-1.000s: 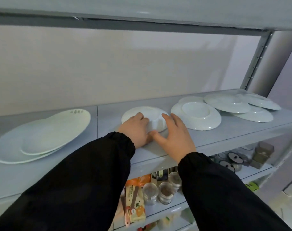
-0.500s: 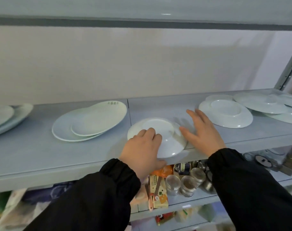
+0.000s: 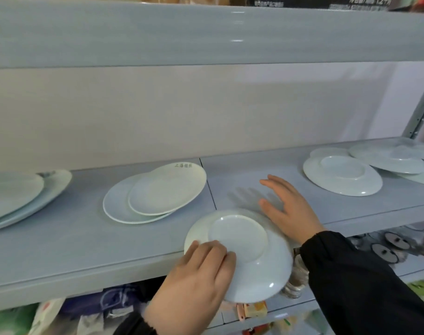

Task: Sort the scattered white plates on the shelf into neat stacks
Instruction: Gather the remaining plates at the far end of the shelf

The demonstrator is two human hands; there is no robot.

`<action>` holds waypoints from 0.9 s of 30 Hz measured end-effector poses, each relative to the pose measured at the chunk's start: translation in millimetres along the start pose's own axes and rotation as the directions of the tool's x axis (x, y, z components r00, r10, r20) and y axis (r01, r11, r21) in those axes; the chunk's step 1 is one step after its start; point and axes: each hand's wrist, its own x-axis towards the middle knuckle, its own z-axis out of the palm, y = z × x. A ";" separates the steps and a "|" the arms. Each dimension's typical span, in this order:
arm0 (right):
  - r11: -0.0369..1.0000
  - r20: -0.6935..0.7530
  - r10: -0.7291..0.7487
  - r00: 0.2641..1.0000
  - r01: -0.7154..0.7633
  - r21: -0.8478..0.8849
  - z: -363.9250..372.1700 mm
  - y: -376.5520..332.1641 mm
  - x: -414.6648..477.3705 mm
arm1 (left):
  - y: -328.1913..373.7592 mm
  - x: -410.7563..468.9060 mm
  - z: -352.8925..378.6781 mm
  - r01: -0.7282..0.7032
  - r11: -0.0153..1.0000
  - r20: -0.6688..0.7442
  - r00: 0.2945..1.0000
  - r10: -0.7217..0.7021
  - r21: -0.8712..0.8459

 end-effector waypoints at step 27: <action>0.982 0.083 -0.083 0.993 0.096 -0.163 55.2 -63.5 0.1 | -221.4 -17.9 -24.0 0.341 -0.195 0.309 0.323 -0.894 -0.920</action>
